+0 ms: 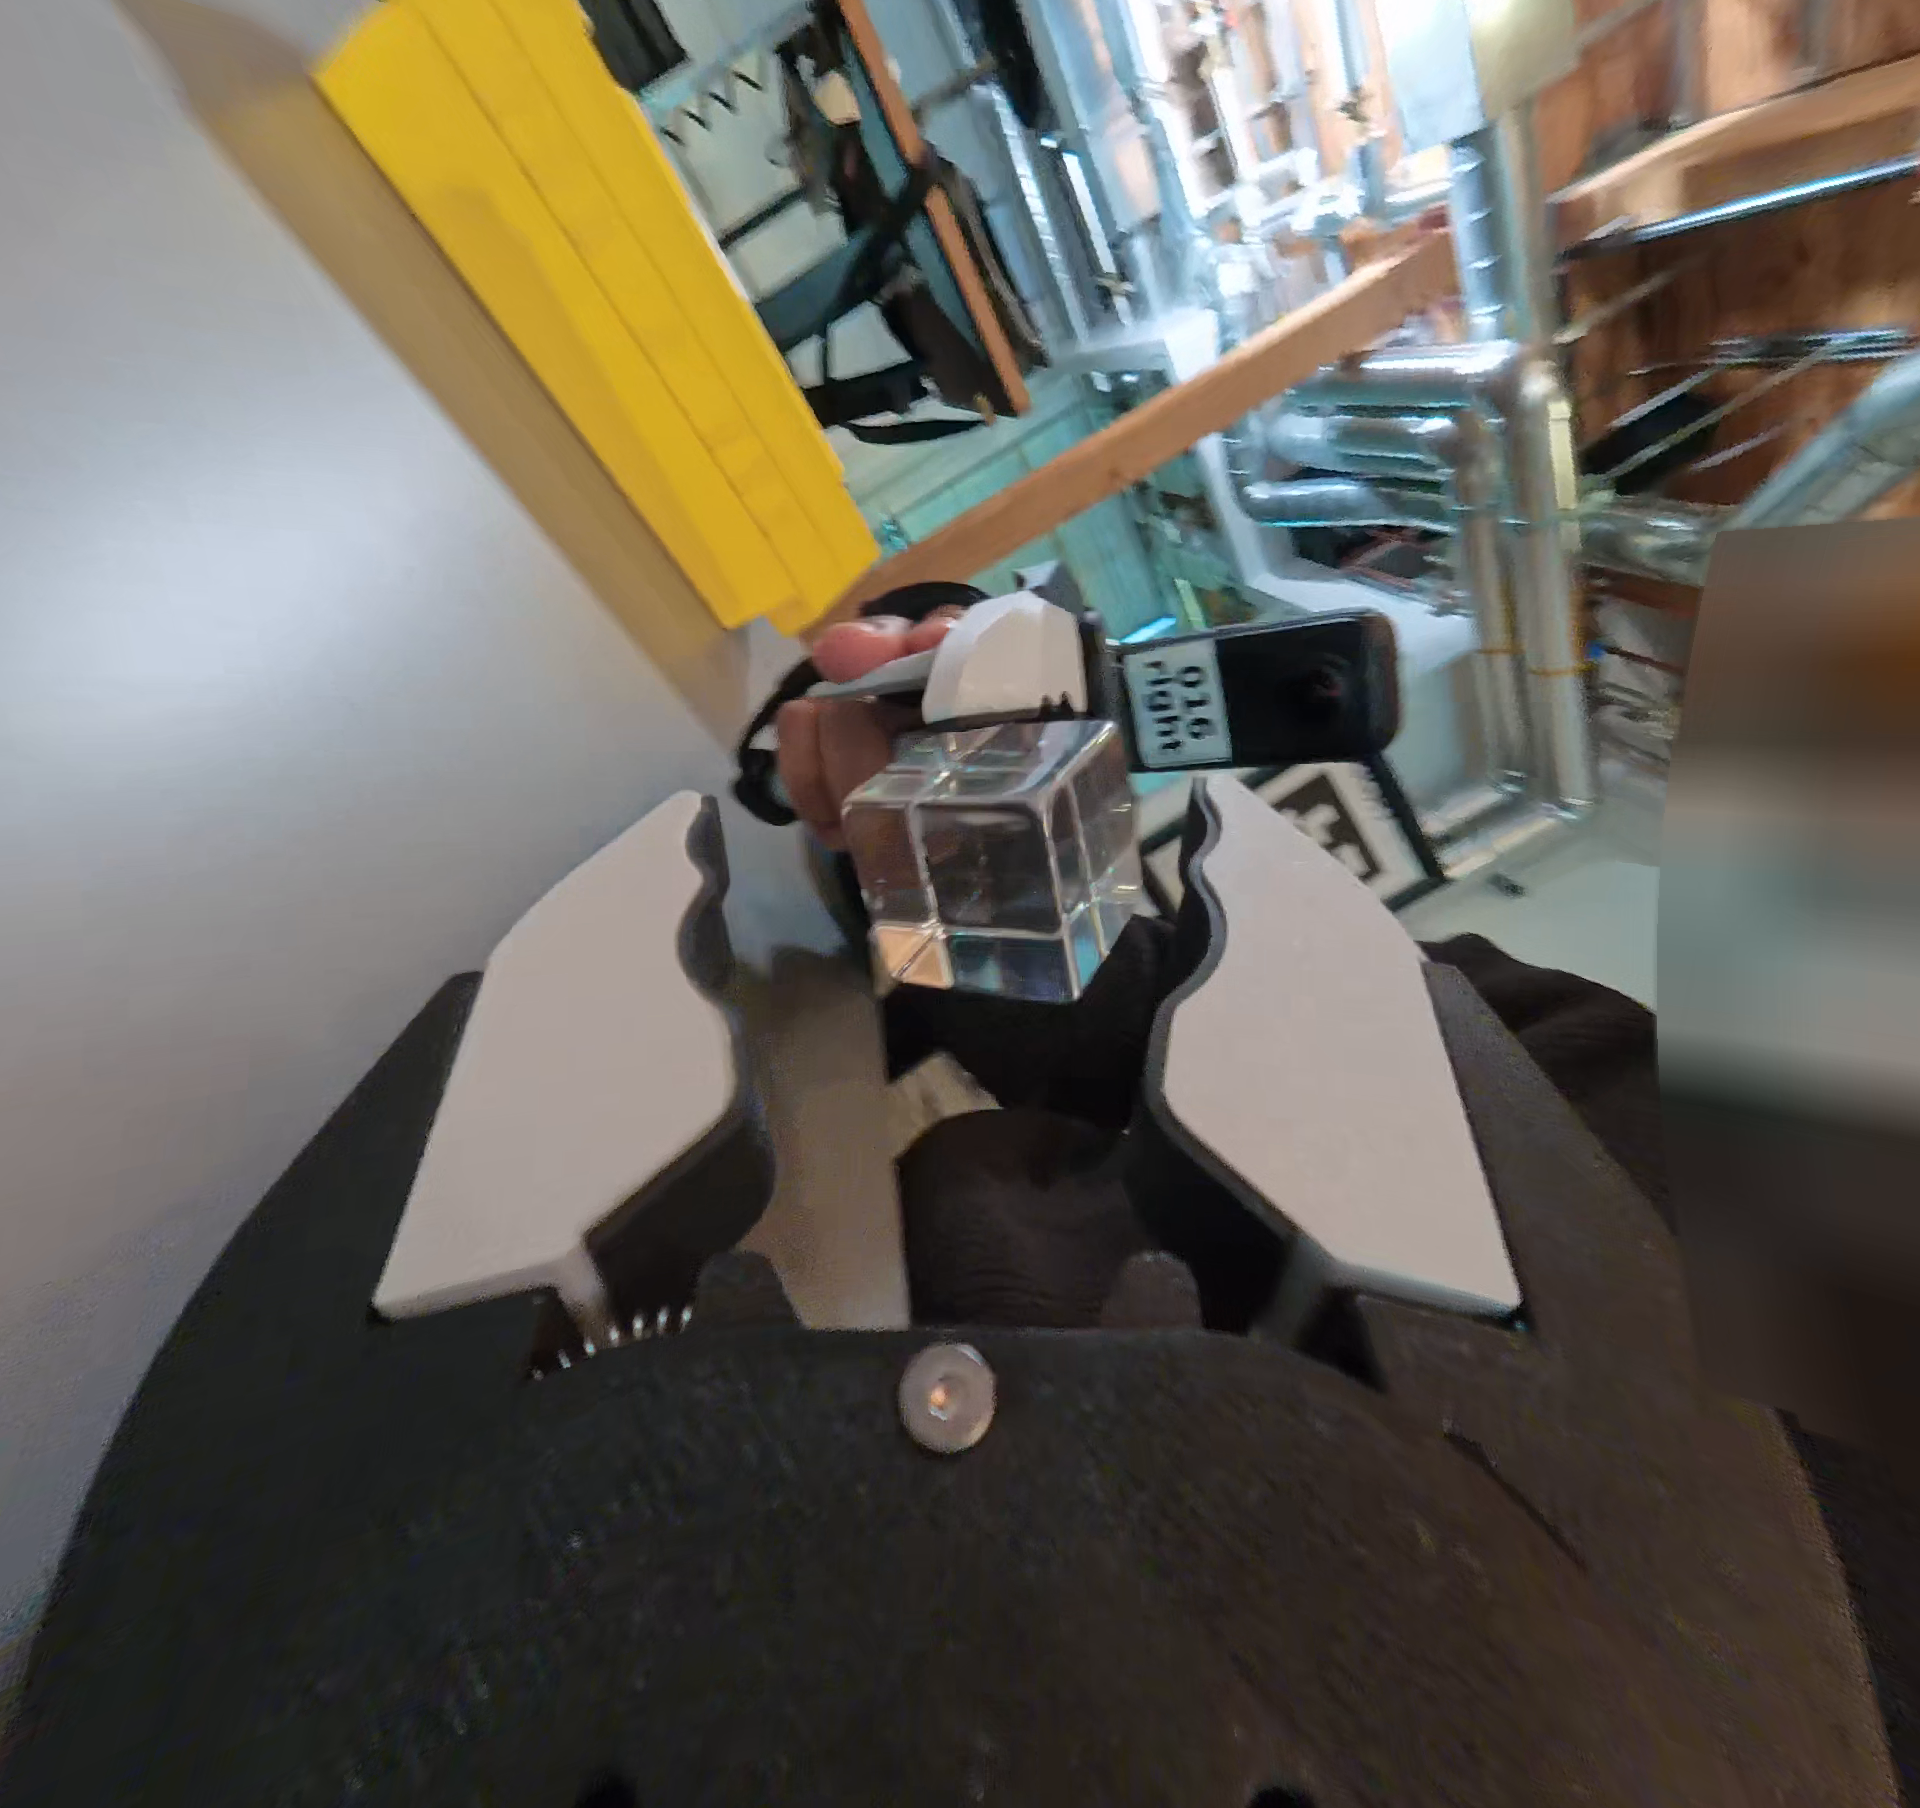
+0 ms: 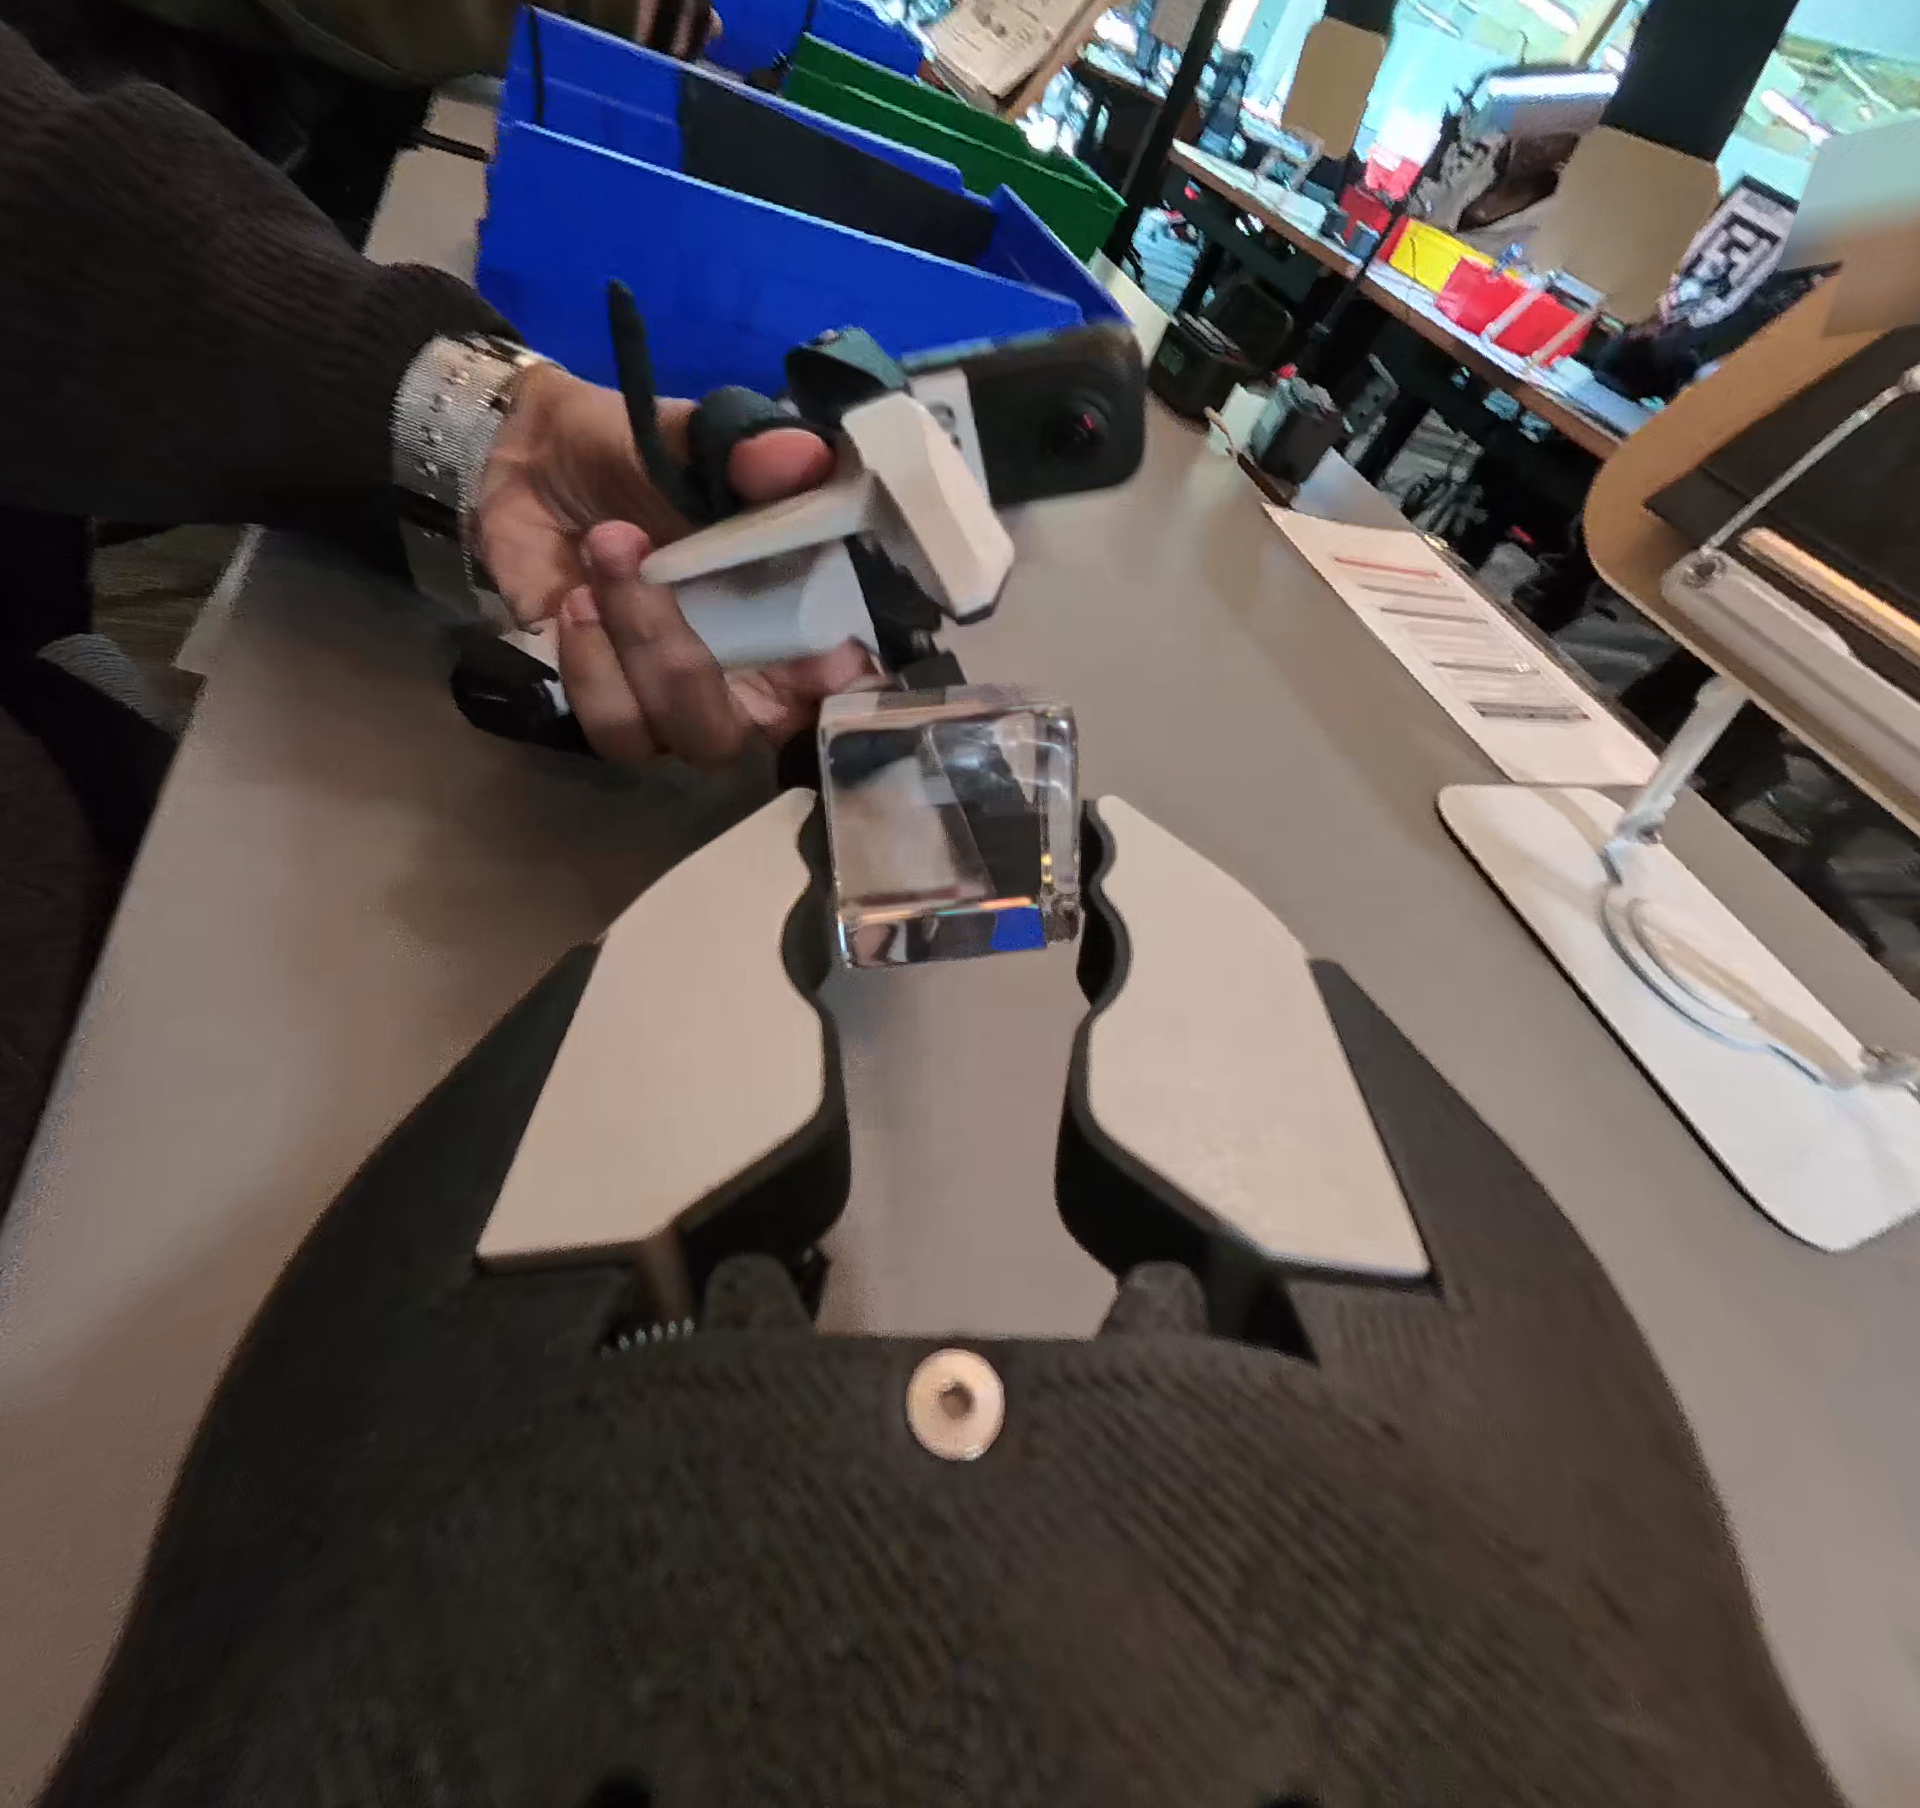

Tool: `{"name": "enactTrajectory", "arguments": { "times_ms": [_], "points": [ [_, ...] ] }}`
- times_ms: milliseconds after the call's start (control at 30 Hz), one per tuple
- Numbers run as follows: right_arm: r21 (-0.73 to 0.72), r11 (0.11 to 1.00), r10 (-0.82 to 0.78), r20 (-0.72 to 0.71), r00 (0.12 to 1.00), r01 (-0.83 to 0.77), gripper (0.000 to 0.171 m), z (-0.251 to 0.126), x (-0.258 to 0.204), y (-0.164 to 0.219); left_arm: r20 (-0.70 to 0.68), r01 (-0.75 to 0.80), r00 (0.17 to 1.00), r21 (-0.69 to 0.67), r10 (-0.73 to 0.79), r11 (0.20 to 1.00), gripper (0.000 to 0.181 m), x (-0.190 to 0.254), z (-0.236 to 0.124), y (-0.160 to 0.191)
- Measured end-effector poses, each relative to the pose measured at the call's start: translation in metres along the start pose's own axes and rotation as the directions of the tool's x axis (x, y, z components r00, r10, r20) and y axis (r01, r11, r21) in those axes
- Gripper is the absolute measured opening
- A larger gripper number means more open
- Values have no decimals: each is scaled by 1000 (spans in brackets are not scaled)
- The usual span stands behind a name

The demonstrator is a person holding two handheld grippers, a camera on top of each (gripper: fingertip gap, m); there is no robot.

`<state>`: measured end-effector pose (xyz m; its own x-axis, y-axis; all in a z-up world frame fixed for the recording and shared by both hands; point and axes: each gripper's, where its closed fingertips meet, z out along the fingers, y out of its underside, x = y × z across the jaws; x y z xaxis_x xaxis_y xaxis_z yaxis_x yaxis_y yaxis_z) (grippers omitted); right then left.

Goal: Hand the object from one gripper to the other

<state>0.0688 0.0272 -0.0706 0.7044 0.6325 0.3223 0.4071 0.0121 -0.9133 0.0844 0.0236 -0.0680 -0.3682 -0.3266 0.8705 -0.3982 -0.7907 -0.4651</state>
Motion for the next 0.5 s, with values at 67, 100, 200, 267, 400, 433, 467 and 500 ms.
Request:
{"name": "enactTrajectory", "arguments": {
  "times_ms": [67,100,200,267,400,433,467,500],
  "points": [
    [-49,999,-3,-35,999,1,46,0,6,8,108,-66,992,17,64,998,89,-13,-5,-6],
    [-77,997,-14,-55,998,10,46,1,9,12,158,-102,983,17,98,995,89,-17,-8,-8],
    [-168,984,-73,-108,991,54,46,2,16,23,254,-165,953,-20,165,986,91,-26,-10,-7],
    [-228,969,-127,-131,983,95,46,3,18,29,299,-177,936,-56,186,983,92,-32,-9,-3],
    [-362,910,-272,-147,951,204,46,6,19,43,386,-204,895,-93,224,975,97,-38,-6,1],
    [-391,890,-310,-147,939,233,46,6,18,45,409,-222,880,-98,242,970,96,-38,-6,0],
    [-414,874,-339,-146,930,253,46,7,17,47,439,-239,859,-107,262,965,96,-39,-7,-1],
    [-429,863,-357,-145,923,267,46,8,16,48,467,-254,838,-125,283,959,94,-42,-9,-1]
  ]
}}
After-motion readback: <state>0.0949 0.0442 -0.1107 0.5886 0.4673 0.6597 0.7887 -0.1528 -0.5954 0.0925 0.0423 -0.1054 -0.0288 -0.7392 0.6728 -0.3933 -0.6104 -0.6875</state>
